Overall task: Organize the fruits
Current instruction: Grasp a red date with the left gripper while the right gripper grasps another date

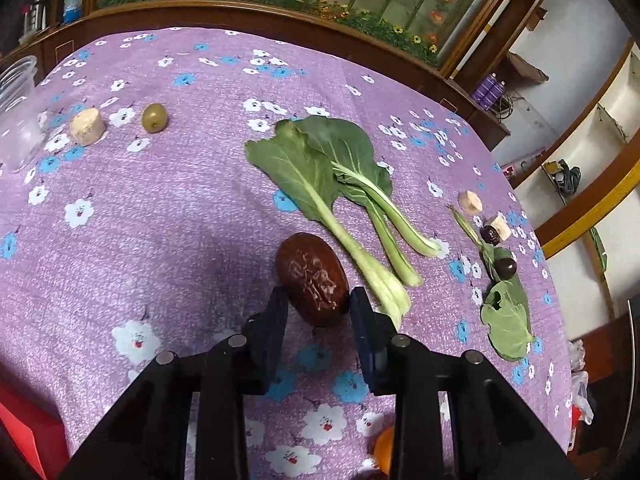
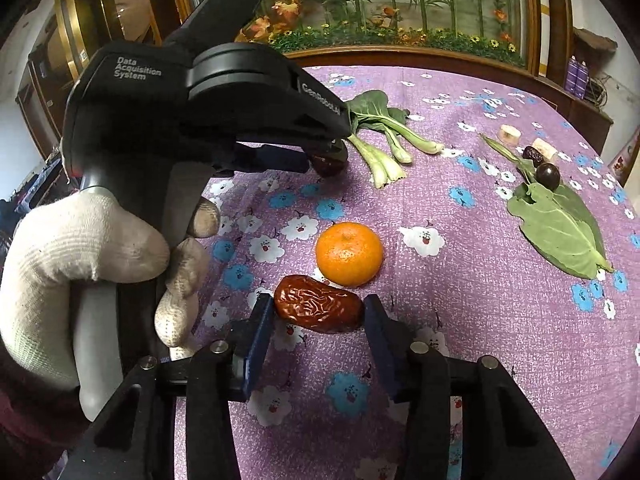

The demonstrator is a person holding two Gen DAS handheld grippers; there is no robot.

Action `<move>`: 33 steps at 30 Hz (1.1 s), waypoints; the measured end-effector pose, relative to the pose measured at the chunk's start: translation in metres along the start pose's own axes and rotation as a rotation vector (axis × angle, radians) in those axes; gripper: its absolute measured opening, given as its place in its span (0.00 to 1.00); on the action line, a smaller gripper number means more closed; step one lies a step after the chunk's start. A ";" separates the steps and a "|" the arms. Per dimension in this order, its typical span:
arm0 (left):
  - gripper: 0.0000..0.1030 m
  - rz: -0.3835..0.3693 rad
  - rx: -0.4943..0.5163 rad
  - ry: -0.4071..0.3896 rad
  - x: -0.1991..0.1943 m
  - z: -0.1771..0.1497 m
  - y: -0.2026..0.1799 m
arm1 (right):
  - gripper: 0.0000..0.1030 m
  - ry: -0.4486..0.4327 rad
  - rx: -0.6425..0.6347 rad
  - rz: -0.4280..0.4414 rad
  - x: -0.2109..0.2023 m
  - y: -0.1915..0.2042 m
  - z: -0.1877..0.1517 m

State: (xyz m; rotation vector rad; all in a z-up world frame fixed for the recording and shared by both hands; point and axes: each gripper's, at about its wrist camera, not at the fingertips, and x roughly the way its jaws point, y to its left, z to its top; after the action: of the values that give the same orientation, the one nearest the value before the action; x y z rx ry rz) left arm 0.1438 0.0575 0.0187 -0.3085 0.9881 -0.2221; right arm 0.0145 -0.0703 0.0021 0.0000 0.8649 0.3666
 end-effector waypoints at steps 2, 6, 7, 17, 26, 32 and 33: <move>0.26 -0.004 -0.012 -0.004 -0.005 -0.002 0.004 | 0.48 0.000 0.002 0.005 0.000 -0.001 0.000; 0.25 -0.010 -0.027 -0.018 -0.020 -0.010 0.010 | 0.48 0.001 0.003 0.011 0.000 -0.002 0.000; 0.25 -0.009 -0.027 -0.021 -0.024 -0.013 0.010 | 0.48 0.001 0.004 0.014 0.000 -0.002 0.000; 0.23 0.018 -0.005 -0.016 -0.062 -0.054 0.017 | 0.48 -0.001 0.045 0.070 -0.003 -0.008 -0.002; 0.26 0.040 0.005 0.031 -0.054 -0.070 0.020 | 0.48 0.038 0.085 0.112 -0.014 -0.012 -0.012; 0.31 0.073 0.030 0.014 -0.047 -0.066 0.013 | 0.49 0.043 0.051 0.086 -0.015 -0.005 -0.016; 0.28 0.081 0.037 0.012 -0.047 -0.067 0.013 | 0.49 0.042 0.047 0.083 -0.015 -0.004 -0.016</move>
State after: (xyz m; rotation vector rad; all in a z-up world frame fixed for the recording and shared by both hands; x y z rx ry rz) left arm 0.0628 0.0746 0.0165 -0.2328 1.0053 -0.1687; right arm -0.0049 -0.0809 0.0023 0.0722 0.9169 0.4246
